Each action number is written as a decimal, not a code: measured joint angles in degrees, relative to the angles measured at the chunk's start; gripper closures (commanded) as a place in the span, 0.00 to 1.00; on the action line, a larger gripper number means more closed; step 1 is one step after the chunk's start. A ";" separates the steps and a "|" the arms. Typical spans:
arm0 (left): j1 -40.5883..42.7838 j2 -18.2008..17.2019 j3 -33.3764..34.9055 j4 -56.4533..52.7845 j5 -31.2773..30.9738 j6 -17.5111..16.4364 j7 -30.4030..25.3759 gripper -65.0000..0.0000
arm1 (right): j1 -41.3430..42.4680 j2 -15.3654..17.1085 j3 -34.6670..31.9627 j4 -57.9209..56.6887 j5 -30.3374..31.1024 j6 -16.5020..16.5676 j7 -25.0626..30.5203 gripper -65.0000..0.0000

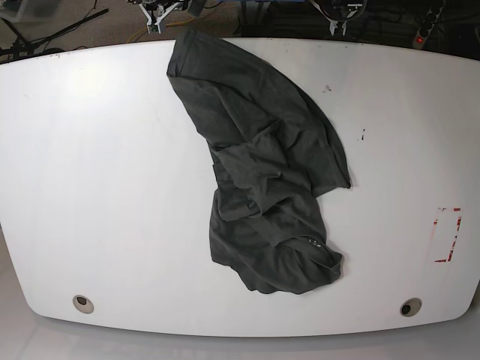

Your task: Fold the T-shirt properly

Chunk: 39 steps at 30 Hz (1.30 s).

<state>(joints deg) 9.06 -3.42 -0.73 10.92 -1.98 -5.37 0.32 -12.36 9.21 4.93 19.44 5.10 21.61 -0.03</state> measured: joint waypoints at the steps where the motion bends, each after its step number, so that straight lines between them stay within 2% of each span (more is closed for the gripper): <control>1: 0.59 0.33 0.00 0.33 0.00 0.02 0.04 0.46 | 0.22 0.00 0.15 0.11 0.00 -0.24 -0.15 0.63; 5: 0.37 0.02 0.00 0.09 -0.02 -0.52 -0.09 0.46 | 0.24 -1.81 0.20 0.00 -0.02 -1.20 -0.07 0.63; 10: 0.28 -0.02 0.00 0.11 0.00 -0.44 -0.17 0.46 | 0.37 -3.80 -0.07 0.00 -0.02 -0.09 -0.13 0.63; 17: 0.35 0.02 0.02 0.35 0.00 -0.44 -0.15 0.46 | 0.33 -2.62 -0.04 0.00 -0.02 -0.63 -0.04 0.64; 22: 1.68 -0.07 0.02 2.43 -0.17 -0.44 -0.52 0.46 | -0.11 -3.02 -0.07 0.33 -0.02 -0.63 0.07 0.64; 26: 5.27 -0.11 -0.02 8.02 -0.17 -0.42 -1.84 0.46 | -3.15 -3.13 -0.02 3.67 -0.07 -0.42 4.31 0.64; 33: 12.13 -0.09 -0.02 19.69 -0.17 -0.39 -1.62 0.47 | -9.09 -2.73 0.09 10.01 -0.24 -0.66 4.07 0.64; 39: 21.27 -1.27 0.00 33.44 -0.13 -0.61 -1.88 0.47 | -16.26 -2.97 0.22 20.41 0.26 -0.52 4.37 0.64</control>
<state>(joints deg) 30.33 -4.69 -0.73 44.36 -2.11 -5.98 -1.56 -28.62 6.24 5.15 39.86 5.37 21.08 4.34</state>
